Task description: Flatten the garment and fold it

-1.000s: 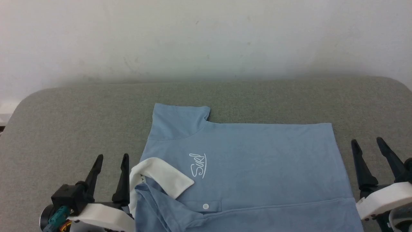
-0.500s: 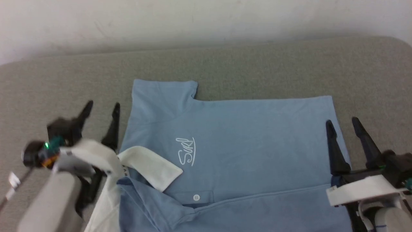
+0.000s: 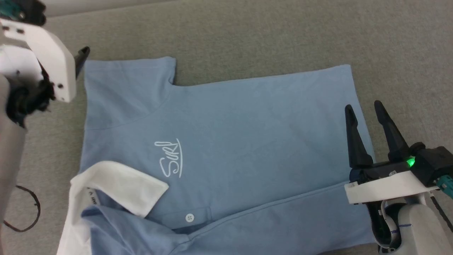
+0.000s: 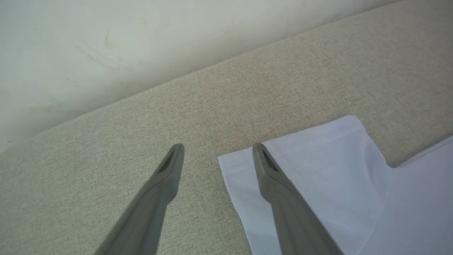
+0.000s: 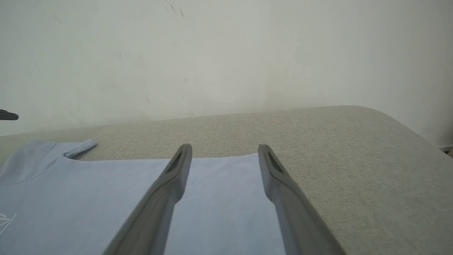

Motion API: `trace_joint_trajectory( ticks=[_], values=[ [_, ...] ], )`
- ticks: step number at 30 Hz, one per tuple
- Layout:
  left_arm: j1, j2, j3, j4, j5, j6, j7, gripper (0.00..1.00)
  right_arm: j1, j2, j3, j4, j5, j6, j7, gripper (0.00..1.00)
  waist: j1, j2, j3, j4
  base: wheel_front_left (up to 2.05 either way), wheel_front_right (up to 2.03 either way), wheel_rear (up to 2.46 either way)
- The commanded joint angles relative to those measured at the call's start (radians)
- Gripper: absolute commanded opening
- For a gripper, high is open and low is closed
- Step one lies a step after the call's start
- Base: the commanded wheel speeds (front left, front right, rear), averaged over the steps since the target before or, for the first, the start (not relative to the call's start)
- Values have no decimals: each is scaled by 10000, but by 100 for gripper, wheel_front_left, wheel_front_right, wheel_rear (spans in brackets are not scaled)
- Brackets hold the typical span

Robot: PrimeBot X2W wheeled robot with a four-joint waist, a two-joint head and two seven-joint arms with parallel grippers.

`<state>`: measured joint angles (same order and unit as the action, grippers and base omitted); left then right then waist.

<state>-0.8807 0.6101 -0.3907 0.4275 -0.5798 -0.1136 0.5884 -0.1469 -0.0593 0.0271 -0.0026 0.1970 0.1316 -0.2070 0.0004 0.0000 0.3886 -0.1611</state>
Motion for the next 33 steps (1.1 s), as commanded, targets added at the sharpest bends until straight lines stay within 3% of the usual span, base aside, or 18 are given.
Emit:
trace_joint_trajectory(
  ticks=[1,8,14,16,17,18,25,33],
  values=[
    [-440,65,-33,279,-359,-61,723,100,-176,52,9,10,218,-9,-150,100,-4,0,785,-706,0,0,0],
    [-1360,422,87,1183,-1269,228,3717,100,-192,85,69,136,329,-9,-376,100,-4,0,1216,-1063,0,0,0],
    [-1360,652,4,1460,-1536,202,4543,100,-271,89,67,241,479,-9,-473,100,-4,0,1400,-1162,0,0,0],
    [-1306,602,-5,1532,-1675,161,4659,96,-288,89,27,276,479,-9,-481,100,-4,0,1404,-1153,0,0,0],
    [-1251,546,-29,1566,-1803,119,4767,15,-303,89,-24,317,460,-9,-488,100,-4,0,1404,-1133,0,0,0],
    [-1215,505,-47,1566,-1888,84,4795,0,-317,89,-88,363,430,-9,-494,100,-4,0,1403,-1103,0,0,0],
    [-1021,239,-92,1637,-1900,-42,3600,0,-372,90,-528,714,80,-9,-441,100,-4,0,999,-747,0,0,0],
    [-753,-10,-617,1085,-1494,-159,772,0,-259,-172,-902,635,-412,-9,302,100,-4,0,-79,-34,0,0,0]
  ],
)
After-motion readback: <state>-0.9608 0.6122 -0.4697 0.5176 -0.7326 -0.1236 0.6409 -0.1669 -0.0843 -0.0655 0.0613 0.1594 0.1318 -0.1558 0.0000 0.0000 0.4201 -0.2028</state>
